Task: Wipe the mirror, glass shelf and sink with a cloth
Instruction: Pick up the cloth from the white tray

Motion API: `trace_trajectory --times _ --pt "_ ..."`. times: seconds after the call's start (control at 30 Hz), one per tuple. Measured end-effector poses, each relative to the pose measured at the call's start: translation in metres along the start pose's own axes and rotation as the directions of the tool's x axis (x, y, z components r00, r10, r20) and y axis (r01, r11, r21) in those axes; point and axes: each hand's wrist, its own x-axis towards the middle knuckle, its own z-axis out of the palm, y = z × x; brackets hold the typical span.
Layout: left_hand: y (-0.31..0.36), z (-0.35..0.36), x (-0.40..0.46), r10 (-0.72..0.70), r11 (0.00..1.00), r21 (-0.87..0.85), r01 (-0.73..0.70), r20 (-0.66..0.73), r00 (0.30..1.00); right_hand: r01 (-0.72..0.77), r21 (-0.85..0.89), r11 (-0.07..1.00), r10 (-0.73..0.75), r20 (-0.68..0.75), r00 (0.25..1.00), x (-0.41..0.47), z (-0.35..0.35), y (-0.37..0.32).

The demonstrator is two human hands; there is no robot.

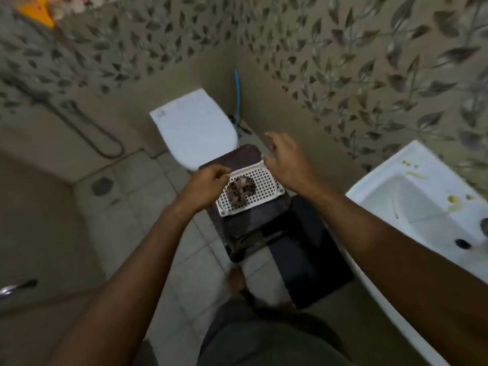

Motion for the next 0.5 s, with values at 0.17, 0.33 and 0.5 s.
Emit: trace_trajectory --times 0.17,0.33,0.5 --pt "-0.056 0.014 0.014 -0.106 0.993 0.064 0.097 0.153 0.983 -0.194 -0.045 0.98 0.197 0.364 0.911 0.009 0.076 0.026" --pt "-0.078 0.032 0.031 -0.137 0.991 0.021 0.136 0.124 0.983 -0.254 -0.123 0.959 0.279 0.55 0.787 0.03 0.142 0.051" --pt "-0.098 0.05 0.046 -0.11 0.993 -0.033 0.113 0.082 0.991 -0.188 -0.278 0.942 0.322 0.593 0.738 0.052 0.21 0.09"
